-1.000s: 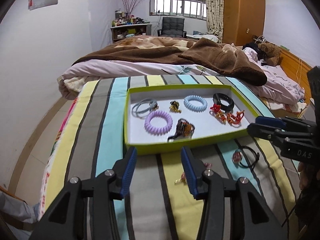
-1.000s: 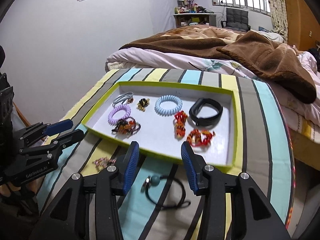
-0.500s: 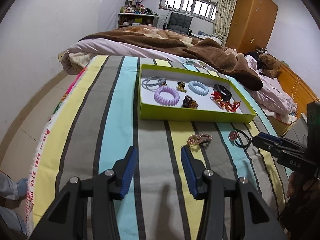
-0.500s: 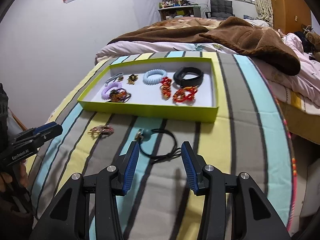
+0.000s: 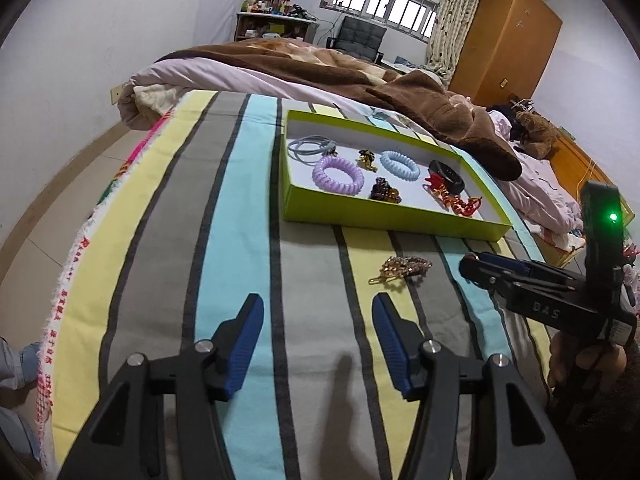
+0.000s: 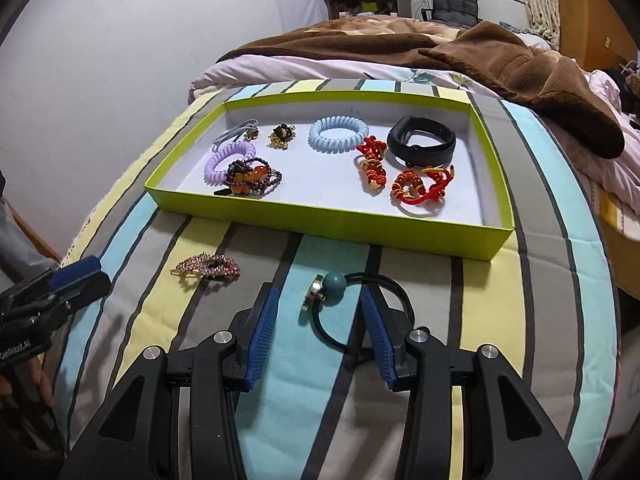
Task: Organize jewelry
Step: 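Close the right tool on the black hair tie with teal bead while the left tool reaches the pink clip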
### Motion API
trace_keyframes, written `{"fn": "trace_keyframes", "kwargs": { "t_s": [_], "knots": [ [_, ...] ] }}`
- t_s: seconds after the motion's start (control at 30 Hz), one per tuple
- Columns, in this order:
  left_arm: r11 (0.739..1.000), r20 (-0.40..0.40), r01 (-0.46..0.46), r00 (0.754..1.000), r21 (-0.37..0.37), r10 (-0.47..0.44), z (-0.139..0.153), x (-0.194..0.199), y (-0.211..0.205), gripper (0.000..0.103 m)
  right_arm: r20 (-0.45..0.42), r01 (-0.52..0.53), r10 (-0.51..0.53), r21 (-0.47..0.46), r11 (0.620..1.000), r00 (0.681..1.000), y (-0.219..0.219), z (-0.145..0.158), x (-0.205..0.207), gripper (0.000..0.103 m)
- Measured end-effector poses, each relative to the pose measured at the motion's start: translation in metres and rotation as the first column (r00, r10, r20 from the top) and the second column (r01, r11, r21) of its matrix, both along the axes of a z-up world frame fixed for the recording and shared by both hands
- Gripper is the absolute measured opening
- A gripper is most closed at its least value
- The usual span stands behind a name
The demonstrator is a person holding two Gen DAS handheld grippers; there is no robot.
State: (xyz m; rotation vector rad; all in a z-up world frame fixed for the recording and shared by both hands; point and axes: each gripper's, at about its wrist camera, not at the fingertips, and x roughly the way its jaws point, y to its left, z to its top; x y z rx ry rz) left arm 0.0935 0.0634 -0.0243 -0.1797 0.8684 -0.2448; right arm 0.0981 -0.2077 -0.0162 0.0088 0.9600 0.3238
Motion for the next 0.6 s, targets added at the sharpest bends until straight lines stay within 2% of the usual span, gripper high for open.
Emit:
{"fn": "trace_keyframes", "kwargs": {
  "t_s": [0.13,0.17,0.2,0.23,0.33,0.43,0.6],
  "knots": [
    [0.999,-0.002,0.032,0.999,0.014,-0.032,0.001,0.006,-0.007,0.058,0.001,-0.004,0.004,-0.021,1.000,1.000,0.007,-0.002,0.005,0.043],
    [0.999,-0.003,0.046,0.999,0.016,-0.046,0.002,0.007,-0.010,0.058,0.004,-0.002,0.002,-0.040,0.999,1.000,0.009,-0.003,0.005,0.039],
    [0.998,0.002,0.061,0.998,0.022,-0.061,0.003,0.009,-0.013,0.058,0.006,0.001,-0.001,-0.054,0.999,1.000,0.010,-0.004,0.006,0.025],
    [0.997,0.004,0.070,0.998,0.026,-0.070,0.004,0.011,-0.017,0.058,0.007,0.001,-0.001,-0.061,0.998,1.000,0.010,-0.004,0.005,0.021],
    [0.993,0.000,0.115,0.993,0.008,-0.115,0.004,0.019,-0.026,0.058,0.010,-0.007,0.007,-0.064,0.998,1.000,0.009,-0.004,0.003,0.019],
    [0.983,0.014,0.169,0.985,0.069,-0.170,0.006,0.025,-0.044,0.058,0.016,-0.013,0.015,-0.077,0.997,1.000,0.007,-0.004,-0.002,0.017],
    [0.962,0.005,0.244,0.969,0.122,-0.247,0.003,0.033,-0.067,0.058,0.041,-0.029,0.032,-0.064,0.998,0.999,0.000,0.004,-0.013,0.017]
  ]
}}
